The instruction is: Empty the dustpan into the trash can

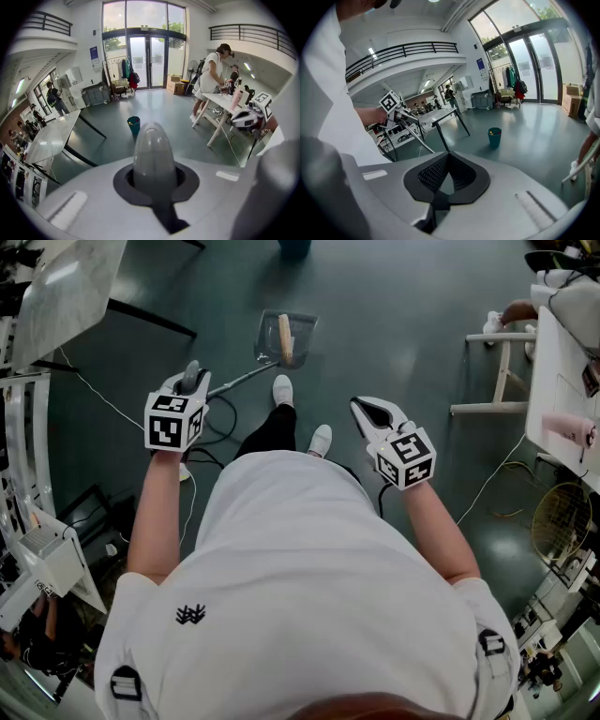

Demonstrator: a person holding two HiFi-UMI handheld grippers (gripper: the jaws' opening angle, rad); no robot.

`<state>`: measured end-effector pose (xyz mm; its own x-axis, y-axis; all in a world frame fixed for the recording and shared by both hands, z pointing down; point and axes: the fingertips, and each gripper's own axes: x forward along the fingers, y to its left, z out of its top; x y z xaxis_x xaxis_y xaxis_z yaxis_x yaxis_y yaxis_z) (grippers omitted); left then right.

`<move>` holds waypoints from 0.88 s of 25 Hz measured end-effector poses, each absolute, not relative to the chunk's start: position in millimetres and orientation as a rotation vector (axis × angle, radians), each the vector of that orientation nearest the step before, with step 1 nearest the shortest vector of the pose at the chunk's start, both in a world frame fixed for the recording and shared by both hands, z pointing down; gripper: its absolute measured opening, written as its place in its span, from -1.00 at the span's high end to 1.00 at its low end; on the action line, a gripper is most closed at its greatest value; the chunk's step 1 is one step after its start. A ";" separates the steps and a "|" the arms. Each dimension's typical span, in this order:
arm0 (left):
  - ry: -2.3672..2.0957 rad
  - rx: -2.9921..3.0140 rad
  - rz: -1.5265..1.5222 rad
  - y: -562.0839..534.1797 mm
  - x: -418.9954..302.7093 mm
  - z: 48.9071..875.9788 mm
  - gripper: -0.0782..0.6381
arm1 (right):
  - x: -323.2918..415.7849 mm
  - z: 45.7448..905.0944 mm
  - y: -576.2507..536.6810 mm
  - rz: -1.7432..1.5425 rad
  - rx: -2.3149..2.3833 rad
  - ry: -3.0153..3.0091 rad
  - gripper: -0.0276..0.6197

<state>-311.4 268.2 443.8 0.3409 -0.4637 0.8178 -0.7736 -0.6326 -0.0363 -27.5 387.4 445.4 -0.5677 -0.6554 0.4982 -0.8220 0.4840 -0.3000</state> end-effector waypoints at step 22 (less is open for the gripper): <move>-1.011 2.363 1.086 66.4 -280.4 461.1 0.61 | -44.8 393.6 115.6 0.583 1.195 -2.460 0.83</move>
